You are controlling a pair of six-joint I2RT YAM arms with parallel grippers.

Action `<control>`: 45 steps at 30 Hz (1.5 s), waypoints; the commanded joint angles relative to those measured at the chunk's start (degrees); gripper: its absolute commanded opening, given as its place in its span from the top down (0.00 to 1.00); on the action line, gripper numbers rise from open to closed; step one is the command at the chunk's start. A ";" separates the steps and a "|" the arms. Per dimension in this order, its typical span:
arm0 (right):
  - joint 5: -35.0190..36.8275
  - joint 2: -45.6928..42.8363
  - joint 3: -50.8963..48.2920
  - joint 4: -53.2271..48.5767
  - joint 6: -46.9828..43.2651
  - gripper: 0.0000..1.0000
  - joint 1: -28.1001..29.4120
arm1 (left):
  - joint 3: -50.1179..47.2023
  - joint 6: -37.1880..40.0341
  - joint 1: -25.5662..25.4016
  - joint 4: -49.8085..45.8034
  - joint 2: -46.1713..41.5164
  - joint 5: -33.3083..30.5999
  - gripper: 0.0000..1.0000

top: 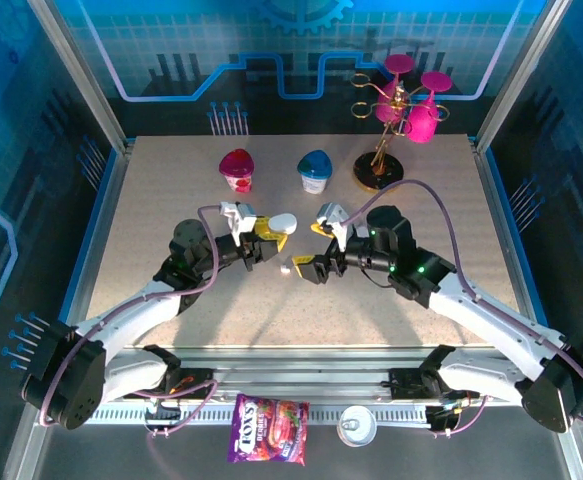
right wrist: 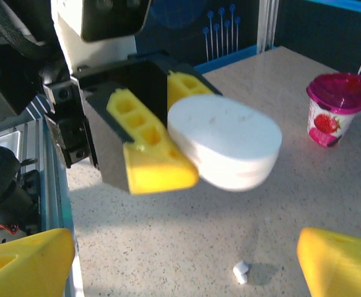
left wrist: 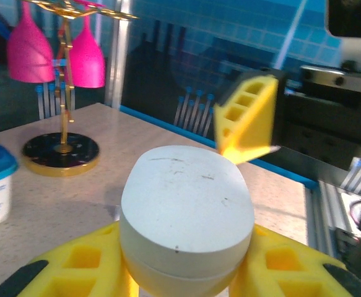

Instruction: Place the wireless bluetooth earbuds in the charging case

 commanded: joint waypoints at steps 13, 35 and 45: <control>-1.93 3.52 4.47 3.71 2.25 0.09 -5.72 | 1.79 -2.19 0.34 3.66 0.40 16.83 0.70; -6.35 1.49 6.04 2.64 6.56 0.10 -7.05 | 1.32 -2.23 0.35 6.95 2.95 15.13 0.70; 4.18 -3.78 -3.54 8.21 23.66 0.13 -13.18 | -0.77 -1.41 0.88 8.93 1.11 8.74 0.70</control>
